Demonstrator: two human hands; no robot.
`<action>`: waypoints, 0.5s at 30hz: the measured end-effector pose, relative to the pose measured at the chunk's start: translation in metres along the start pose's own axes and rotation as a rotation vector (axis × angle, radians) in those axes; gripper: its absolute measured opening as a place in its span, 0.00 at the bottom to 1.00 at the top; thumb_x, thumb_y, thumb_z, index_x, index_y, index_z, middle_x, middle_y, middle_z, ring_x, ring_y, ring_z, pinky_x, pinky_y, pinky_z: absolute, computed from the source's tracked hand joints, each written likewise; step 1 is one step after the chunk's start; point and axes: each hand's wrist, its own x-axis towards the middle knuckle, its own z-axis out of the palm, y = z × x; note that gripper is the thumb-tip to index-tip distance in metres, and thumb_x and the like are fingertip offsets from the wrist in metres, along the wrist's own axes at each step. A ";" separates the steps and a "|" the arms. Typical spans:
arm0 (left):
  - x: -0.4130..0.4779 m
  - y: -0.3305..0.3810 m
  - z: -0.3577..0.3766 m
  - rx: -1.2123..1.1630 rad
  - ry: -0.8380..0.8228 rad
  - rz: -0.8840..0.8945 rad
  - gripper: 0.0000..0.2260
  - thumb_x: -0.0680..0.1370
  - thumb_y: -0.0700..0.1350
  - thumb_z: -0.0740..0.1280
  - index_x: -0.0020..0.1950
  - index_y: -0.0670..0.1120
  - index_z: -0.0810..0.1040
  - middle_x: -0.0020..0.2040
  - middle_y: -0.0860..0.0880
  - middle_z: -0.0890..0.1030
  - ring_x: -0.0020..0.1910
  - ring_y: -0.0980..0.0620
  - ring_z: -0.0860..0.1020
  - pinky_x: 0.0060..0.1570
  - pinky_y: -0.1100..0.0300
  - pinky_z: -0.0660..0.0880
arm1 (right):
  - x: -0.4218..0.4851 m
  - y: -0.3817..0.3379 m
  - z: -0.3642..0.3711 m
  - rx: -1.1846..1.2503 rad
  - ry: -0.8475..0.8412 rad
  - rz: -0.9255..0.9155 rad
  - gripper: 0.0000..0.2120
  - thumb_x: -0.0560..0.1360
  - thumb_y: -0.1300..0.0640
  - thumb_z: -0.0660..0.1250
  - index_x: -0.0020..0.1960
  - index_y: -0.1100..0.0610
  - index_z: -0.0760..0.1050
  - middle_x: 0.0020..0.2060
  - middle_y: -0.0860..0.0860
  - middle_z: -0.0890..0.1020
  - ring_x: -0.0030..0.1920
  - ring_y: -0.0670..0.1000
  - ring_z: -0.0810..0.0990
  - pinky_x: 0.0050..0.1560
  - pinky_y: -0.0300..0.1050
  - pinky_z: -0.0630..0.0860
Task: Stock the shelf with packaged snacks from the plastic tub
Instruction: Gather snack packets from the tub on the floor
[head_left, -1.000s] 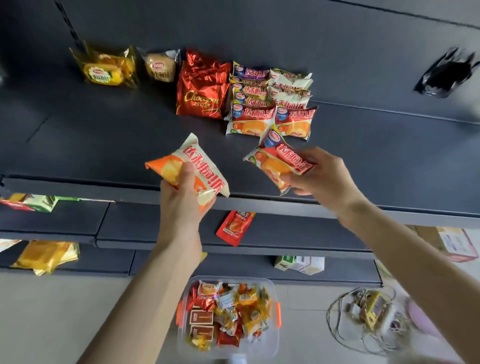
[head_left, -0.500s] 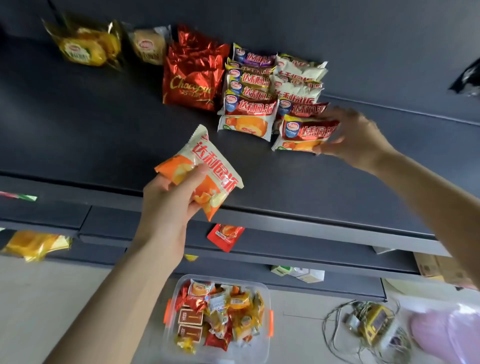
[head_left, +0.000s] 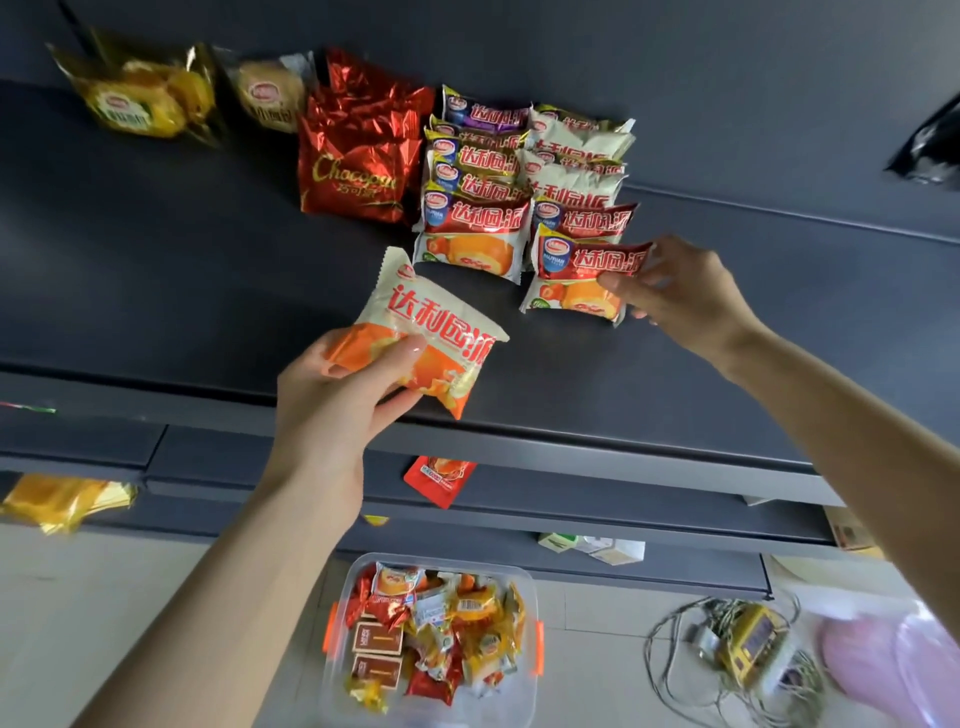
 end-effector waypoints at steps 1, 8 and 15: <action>0.001 0.000 0.001 -0.011 -0.001 0.006 0.11 0.71 0.39 0.73 0.53 0.45 0.78 0.52 0.47 0.84 0.50 0.51 0.84 0.44 0.60 0.81 | 0.000 0.000 0.001 0.008 0.005 -0.006 0.12 0.71 0.47 0.72 0.45 0.51 0.72 0.36 0.44 0.79 0.35 0.45 0.78 0.42 0.43 0.74; 0.016 0.000 0.009 0.016 -0.099 0.074 0.16 0.74 0.35 0.70 0.61 0.45 0.76 0.56 0.46 0.82 0.53 0.49 0.82 0.45 0.57 0.81 | -0.008 0.005 0.007 0.054 0.139 -0.006 0.21 0.71 0.46 0.72 0.57 0.54 0.70 0.49 0.49 0.78 0.46 0.47 0.77 0.45 0.40 0.72; 0.035 0.005 0.014 -0.026 -0.184 0.115 0.15 0.76 0.34 0.67 0.62 0.43 0.74 0.58 0.44 0.81 0.56 0.48 0.81 0.49 0.56 0.80 | -0.069 -0.023 0.052 0.273 0.253 -0.145 0.03 0.74 0.52 0.70 0.44 0.48 0.76 0.37 0.42 0.81 0.35 0.39 0.77 0.40 0.30 0.72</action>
